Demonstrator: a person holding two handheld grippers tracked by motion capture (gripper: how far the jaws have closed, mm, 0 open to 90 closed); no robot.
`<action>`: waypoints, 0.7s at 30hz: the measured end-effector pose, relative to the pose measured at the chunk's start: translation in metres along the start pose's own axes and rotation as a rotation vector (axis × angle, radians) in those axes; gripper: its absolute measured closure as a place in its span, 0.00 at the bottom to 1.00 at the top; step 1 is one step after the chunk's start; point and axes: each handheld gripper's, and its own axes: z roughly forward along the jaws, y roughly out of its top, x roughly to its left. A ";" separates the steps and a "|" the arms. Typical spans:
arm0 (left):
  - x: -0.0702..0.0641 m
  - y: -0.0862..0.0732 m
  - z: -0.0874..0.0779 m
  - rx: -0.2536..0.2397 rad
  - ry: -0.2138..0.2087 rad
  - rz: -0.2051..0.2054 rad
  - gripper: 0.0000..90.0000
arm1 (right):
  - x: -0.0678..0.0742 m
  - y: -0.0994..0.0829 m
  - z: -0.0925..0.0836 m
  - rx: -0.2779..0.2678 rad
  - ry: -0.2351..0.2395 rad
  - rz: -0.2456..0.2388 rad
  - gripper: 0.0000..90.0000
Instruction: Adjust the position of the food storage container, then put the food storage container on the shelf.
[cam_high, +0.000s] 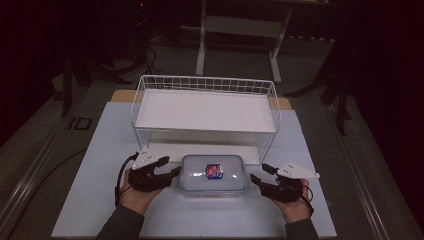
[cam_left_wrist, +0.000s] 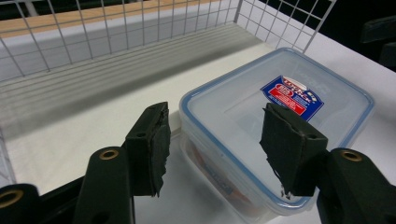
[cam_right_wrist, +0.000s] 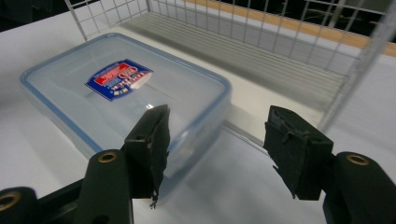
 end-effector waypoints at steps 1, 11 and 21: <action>0.000 0.000 0.000 -0.001 -0.004 -0.002 0.46 | 0.001 0.001 0.002 0.000 0.004 0.000 0.44; -0.002 -0.002 0.007 0.016 -0.024 -0.006 0.42 | 0.005 0.003 0.016 0.008 0.043 0.028 0.43; -0.002 -0.006 0.019 0.048 -0.071 -0.034 0.39 | 0.002 0.002 0.024 0.028 0.080 0.076 0.39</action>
